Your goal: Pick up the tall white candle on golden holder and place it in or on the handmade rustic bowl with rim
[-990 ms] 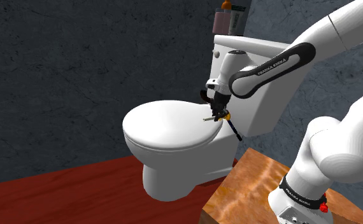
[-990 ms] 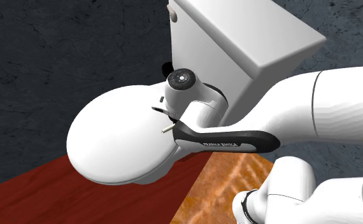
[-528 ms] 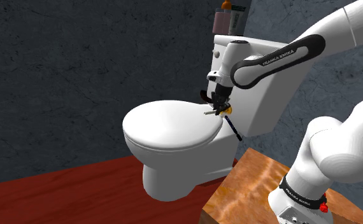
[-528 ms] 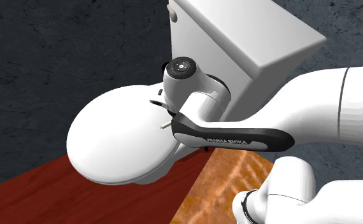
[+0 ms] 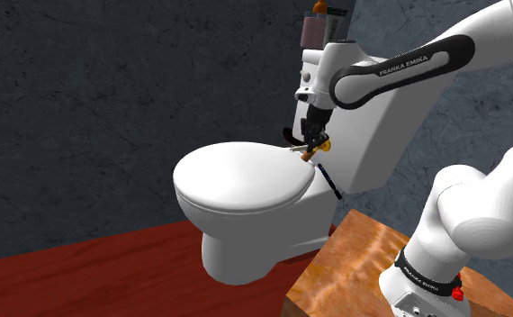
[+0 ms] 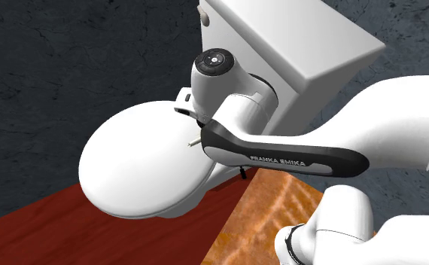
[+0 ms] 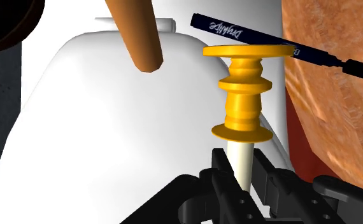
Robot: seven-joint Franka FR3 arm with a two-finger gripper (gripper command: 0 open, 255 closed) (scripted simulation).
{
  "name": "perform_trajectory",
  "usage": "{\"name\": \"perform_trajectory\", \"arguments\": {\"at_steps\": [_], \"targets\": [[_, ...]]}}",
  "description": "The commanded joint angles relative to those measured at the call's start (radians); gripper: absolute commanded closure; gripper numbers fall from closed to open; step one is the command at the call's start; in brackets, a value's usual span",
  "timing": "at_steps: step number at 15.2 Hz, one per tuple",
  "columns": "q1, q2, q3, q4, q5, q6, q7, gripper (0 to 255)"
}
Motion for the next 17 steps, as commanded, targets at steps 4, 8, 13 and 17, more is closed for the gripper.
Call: {"name": "perform_trajectory", "arguments": {"at_steps": [4,8,13,17], "targets": [[0.0,0.009,-0.012,0.056,0.008,-0.044,-0.027,255],[0.001,0.129,-0.093,0.168,0.039,-0.021,-0.132,255],[0.006,0.296,-0.189,0.329,0.125,-0.01,-0.28,255],[-0.008,0.448,-0.248,0.478,0.235,-0.021,-0.414,255]]}}
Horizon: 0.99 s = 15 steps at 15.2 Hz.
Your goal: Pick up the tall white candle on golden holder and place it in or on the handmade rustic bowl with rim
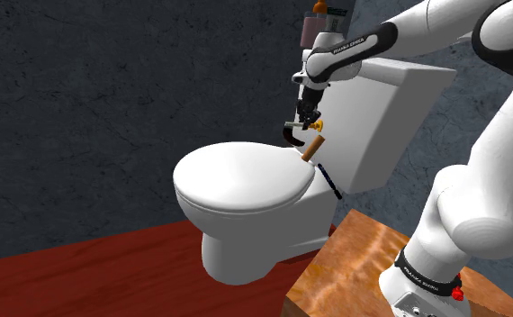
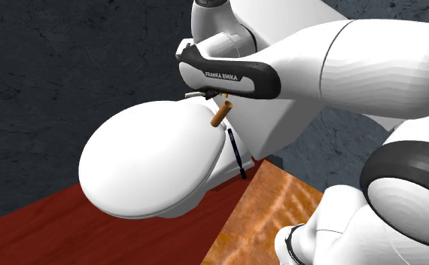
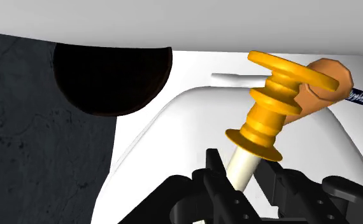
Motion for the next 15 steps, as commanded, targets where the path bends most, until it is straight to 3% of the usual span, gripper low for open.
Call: {"name": "perform_trajectory", "arguments": {"at_steps": [1,7,10,15], "targets": [[-0.019,0.08,-0.03,0.078,0.044,-0.004,-0.068,255],[-0.096,0.338,-0.08,0.357,0.246,-0.082,-0.258,255],[-0.159,0.5,-0.109,0.555,0.367,-0.16,-0.345,255],[-0.078,0.55,-0.208,0.513,0.45,-0.117,-0.394,255]]}}
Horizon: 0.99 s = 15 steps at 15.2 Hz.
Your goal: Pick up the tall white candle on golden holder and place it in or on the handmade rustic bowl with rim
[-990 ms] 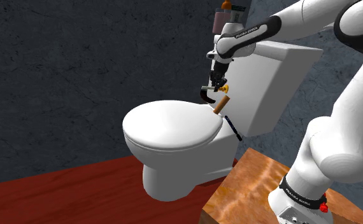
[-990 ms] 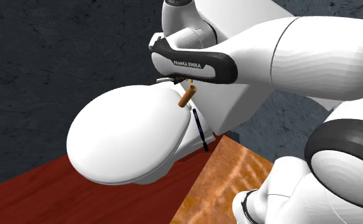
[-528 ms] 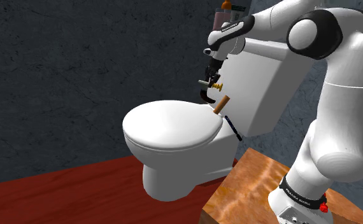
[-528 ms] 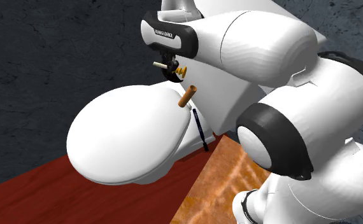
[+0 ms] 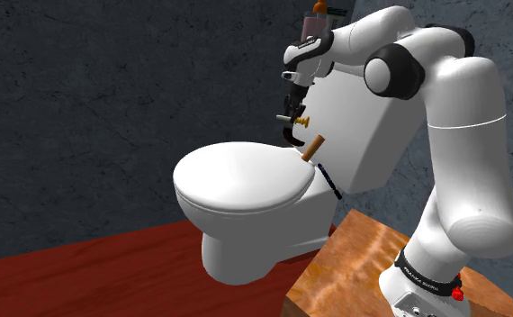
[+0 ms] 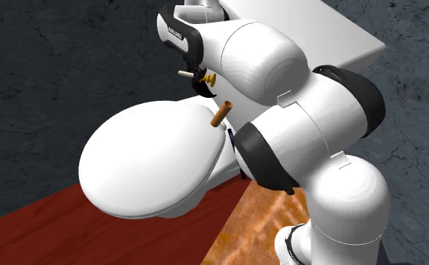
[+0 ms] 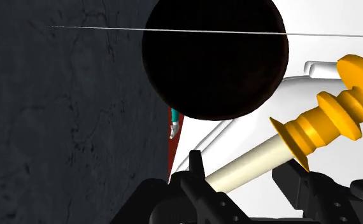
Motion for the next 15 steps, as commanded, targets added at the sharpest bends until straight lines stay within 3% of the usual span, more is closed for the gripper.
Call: {"name": "perform_trajectory", "arguments": {"at_steps": [1,9,15], "targets": [[-0.016,0.04,-0.058,-0.02,-0.087,0.102,-0.038,255],[0.102,0.166,-0.215,-0.064,0.101,0.137,-0.143,255],[0.181,0.256,-0.347,-0.055,0.232,0.085,-0.209,255]]}}
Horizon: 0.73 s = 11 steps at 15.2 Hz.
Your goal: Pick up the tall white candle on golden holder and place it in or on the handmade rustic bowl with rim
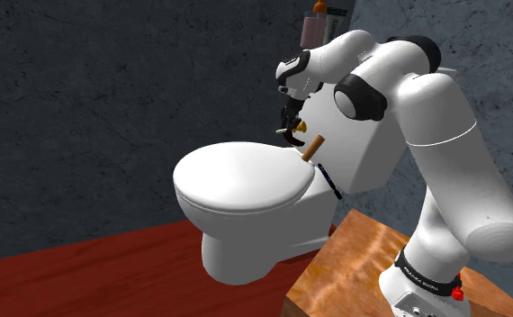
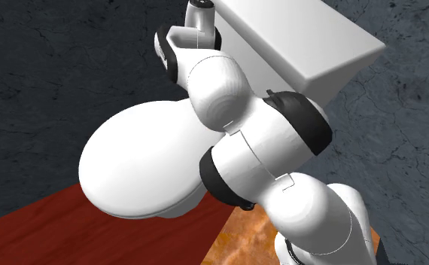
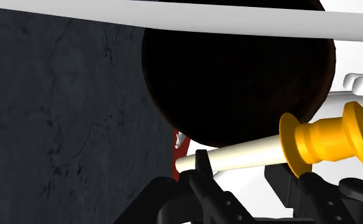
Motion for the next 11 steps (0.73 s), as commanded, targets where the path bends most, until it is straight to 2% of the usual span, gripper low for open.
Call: {"name": "perform_trajectory", "arguments": {"at_steps": [1,2,3,4,5,6,7,8,11], "targets": [[-0.032,0.044,-0.059,-0.004,-0.067,0.038,-0.021,255],[-0.022,0.06,-0.08,-0.002,-0.045,0.027,-0.031,255],[-0.041,0.089,-0.056,0.015,-0.026,0.039,-0.03,0],[-0.005,0.087,-0.054,-0.024,-0.017,0.072,-0.024,0],[0.007,0.079,-0.06,-0.045,-0.018,0.082,-0.029,0],[-0.035,0.103,-0.048,0.044,-0.025,0.035,0.004,0],[-0.055,0.111,-0.042,0.062,-0.023,0.027,-0.001,0],[-0.005,0.089,-0.116,0.002,-0.007,0.007,-0.049,0],[0.049,0.096,-0.225,0.027,0.012,-0.086,-0.055,0]]}}
